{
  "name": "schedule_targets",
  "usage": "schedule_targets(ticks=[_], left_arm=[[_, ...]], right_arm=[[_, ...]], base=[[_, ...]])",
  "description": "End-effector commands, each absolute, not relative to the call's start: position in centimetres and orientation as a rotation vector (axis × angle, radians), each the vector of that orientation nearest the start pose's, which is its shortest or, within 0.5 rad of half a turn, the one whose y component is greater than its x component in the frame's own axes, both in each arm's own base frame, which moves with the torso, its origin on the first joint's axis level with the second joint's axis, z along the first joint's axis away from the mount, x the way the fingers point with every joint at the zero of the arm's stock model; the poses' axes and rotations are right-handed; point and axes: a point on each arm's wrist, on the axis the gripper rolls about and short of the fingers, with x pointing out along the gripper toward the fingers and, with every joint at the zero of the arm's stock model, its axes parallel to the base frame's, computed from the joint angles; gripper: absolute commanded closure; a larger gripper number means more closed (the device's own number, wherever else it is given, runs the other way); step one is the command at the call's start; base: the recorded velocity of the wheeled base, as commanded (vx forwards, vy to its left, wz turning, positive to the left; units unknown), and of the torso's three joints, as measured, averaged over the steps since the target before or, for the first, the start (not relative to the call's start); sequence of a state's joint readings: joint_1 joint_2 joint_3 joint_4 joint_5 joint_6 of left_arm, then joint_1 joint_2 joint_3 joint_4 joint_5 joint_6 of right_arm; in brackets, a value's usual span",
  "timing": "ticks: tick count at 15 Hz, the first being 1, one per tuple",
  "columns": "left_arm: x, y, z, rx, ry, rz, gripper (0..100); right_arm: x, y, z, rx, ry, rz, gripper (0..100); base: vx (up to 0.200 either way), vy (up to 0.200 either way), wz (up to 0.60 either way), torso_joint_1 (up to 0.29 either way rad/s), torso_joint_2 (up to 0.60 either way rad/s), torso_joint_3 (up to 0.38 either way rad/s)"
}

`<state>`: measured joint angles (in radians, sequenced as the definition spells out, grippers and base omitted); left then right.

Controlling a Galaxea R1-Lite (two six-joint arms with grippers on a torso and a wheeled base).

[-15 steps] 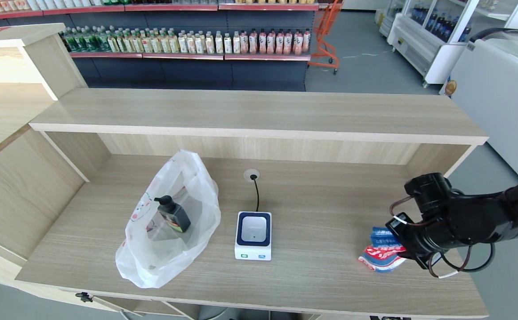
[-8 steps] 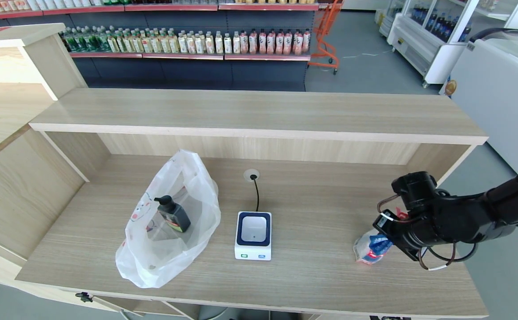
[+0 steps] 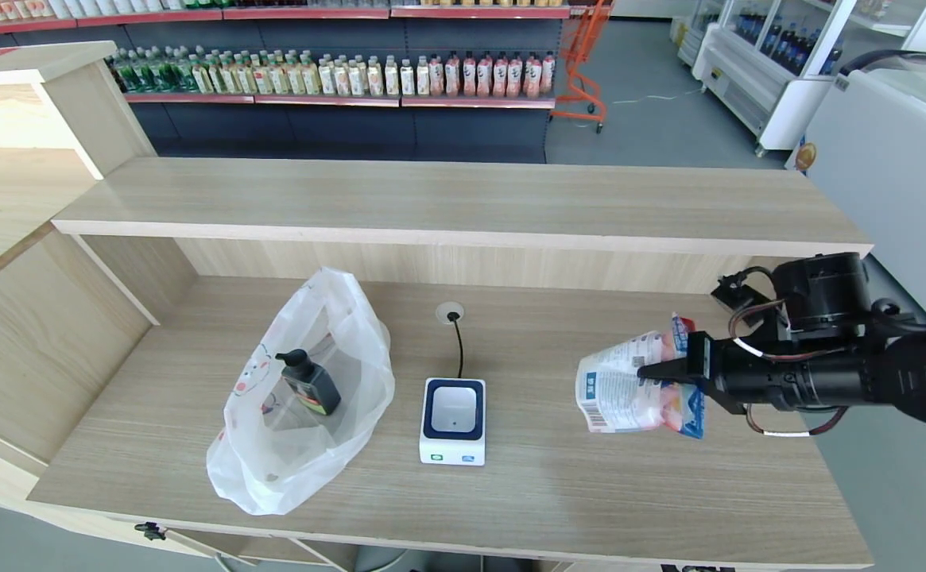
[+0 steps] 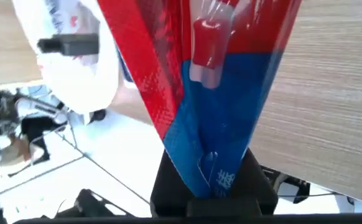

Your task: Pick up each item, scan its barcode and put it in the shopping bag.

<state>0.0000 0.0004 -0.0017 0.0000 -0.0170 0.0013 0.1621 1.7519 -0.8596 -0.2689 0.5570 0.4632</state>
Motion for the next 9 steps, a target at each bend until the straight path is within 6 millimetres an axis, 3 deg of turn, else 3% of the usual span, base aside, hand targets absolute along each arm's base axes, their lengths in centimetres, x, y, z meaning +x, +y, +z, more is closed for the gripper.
schedule_targets(ticks=[1,4,9], left_arm=[[-2.3,0.0,7.6,0.002,-0.002,-0.017,0],[-2.3,0.0,7.6,0.002,-0.002,-0.017,0],[-2.3,0.0,7.6,0.002,-0.002,-0.017,0]], right_arm=[[26.8,4.6,18.7,0.497,0.640,0.771,100],[24.6,5.1,20.1,0.512,0.629,1.005,100],[22.0,7.2,20.4,0.496,0.661,1.190,100]], base=[[0.000,0.000,0.00,0.000,0.00,0.000],[0.000,0.000,0.00,0.000,0.00,0.000],[0.000,0.000,0.00,0.000,0.00,0.000]])
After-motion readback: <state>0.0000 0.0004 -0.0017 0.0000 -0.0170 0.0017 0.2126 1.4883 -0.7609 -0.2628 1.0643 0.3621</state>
